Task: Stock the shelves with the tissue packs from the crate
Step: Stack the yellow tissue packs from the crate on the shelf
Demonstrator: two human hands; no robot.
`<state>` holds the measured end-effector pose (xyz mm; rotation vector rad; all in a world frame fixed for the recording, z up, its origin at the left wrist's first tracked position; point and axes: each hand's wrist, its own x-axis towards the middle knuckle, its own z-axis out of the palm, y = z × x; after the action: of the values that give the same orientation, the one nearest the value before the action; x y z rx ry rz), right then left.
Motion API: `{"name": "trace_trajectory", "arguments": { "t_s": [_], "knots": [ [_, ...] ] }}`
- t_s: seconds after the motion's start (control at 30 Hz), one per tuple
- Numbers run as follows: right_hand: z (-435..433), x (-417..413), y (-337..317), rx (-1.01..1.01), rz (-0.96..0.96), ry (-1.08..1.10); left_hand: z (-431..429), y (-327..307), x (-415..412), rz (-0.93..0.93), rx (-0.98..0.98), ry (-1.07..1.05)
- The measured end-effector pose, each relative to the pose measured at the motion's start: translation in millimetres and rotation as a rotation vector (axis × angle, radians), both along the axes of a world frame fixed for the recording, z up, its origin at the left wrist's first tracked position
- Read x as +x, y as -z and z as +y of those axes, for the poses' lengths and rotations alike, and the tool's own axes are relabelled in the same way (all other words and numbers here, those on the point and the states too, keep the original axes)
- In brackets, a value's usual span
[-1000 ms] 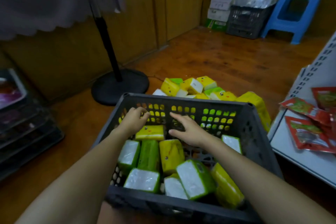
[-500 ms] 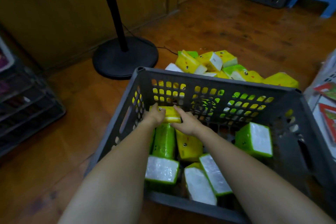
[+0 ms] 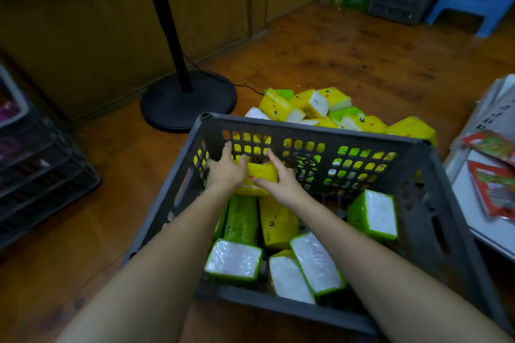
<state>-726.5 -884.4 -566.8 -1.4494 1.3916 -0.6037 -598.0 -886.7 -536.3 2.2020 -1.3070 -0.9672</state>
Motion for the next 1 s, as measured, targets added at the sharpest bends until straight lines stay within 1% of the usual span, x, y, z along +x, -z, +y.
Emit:
{"name": "trace_trajectory", "arguments": {
  "t_s": [0.1,0.17,0.23,0.43,0.53,0.67,0.73,0.83,0.9,1.0],
  "knots": [
    [15.6,-12.0,-34.9,-0.045,-0.075,0.023,12.1,-37.5,-7.5,-0.036,-0.035,0.035],
    [23.1,-21.1,-61.7,-0.112,-0.072,0.038,19.6,-69.1,-17.9,-0.044,-0.057,0.057],
    [26.7,-34.0,-92.0,-0.198,-0.051,0.066,27.6,-103.8,-34.2,-0.030,-0.124,0.092],
    [33.5,-104.7,-206.6,-0.532,-0.044,0.209,35.5,-218.0,-102.0,0.018,-0.549,0.179],
    [39.1,-155.5,-270.4,-0.710,-0.054,0.297,33.7,-275.3,-155.0,0.064,-0.760,0.247],
    [53.7,-236.5,-343.0,-0.871,-0.057,0.403,40.9,-335.2,-236.6,0.136,-0.970,0.355],
    [64.8,-277.7,-372.8,-0.943,-0.022,0.461,45.9,-359.5,-278.1,0.156,-1.072,0.410],
    [86.5,-338.4,-410.6,-1.052,0.033,0.547,56.5,-390.8,-341.3,0.191,-1.191,0.483],
    [100.9,-378.5,-428.1,-1.117,0.032,0.602,66.9,-406.2,-383.0,0.229,-1.257,0.542],
    [120.7,-437.2,-441.2,-1.160,0.041,0.674,80.5,-416.9,-443.0,0.295,-1.290,0.642]
  ]
}}
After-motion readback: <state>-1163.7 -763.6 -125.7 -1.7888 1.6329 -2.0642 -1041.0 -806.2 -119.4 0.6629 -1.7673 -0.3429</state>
